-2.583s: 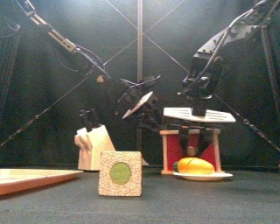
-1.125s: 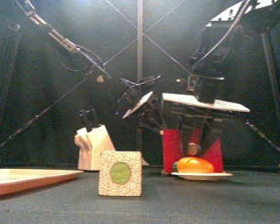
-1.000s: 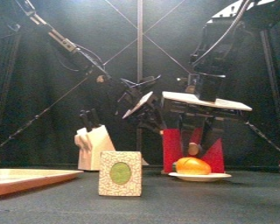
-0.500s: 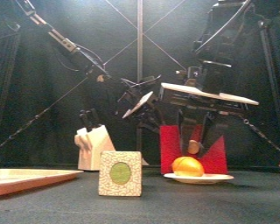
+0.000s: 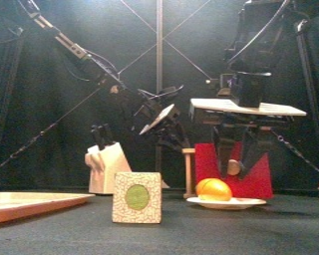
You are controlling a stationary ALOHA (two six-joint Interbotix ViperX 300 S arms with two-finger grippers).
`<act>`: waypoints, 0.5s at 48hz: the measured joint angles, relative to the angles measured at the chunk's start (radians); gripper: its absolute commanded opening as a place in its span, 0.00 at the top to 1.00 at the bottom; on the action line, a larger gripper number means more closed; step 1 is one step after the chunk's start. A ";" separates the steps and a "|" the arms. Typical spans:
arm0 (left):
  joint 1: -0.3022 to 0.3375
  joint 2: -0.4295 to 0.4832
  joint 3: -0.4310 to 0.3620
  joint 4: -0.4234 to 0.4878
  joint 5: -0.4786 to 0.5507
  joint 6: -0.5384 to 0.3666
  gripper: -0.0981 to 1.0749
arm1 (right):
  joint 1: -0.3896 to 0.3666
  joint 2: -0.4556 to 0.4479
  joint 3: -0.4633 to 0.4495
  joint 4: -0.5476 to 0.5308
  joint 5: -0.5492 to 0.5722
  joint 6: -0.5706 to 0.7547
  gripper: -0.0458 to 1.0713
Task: Open drawer
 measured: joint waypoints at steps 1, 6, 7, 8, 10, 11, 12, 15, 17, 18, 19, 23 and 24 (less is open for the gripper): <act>0.000 0.000 0.000 0.000 0.000 0.000 0.31 | 0.000 0.000 0.000 -0.003 0.002 0.000 0.50; 0.000 0.000 0.002 0.002 0.000 0.000 0.31 | 0.000 0.003 -0.008 -0.021 0.000 0.000 0.50; 0.000 0.000 0.000 0.000 0.002 0.000 0.31 | -0.002 0.005 -0.009 -0.026 0.000 0.000 0.50; 0.002 0.000 0.000 0.000 0.002 0.000 0.31 | 0.000 0.006 -0.011 -0.029 0.002 0.000 0.50; 0.000 0.000 0.000 0.000 0.003 -0.002 0.31 | 0.000 0.008 -0.012 -0.035 0.000 0.000 0.50; 0.000 0.000 0.000 0.000 0.003 0.000 0.31 | 0.000 0.008 -0.012 -0.038 0.000 0.000 0.50; 0.002 0.000 0.002 0.000 0.003 0.000 0.31 | -0.002 0.011 -0.014 -0.040 0.000 0.000 0.50; 0.000 0.000 0.000 0.002 0.005 0.000 0.31 | -0.002 0.018 -0.014 -0.046 -0.002 0.000 0.50; 0.002 0.000 0.000 0.002 0.006 0.000 0.31 | -0.002 0.021 -0.015 -0.048 -0.002 0.000 0.50; 0.000 0.000 0.002 0.002 0.006 0.000 0.31 | -0.002 0.025 -0.015 -0.048 -0.003 -0.002 0.50; 0.000 -0.002 0.000 0.000 0.008 0.000 0.31 | -0.002 0.025 -0.015 -0.049 -0.003 -0.002 0.50; 0.002 -0.002 0.000 0.000 0.009 0.000 0.31 | -0.003 0.025 -0.015 -0.051 -0.008 -0.012 0.50; 0.000 0.000 0.000 0.000 0.011 0.000 0.31 | -0.003 0.025 -0.014 -0.052 -0.011 -0.012 0.50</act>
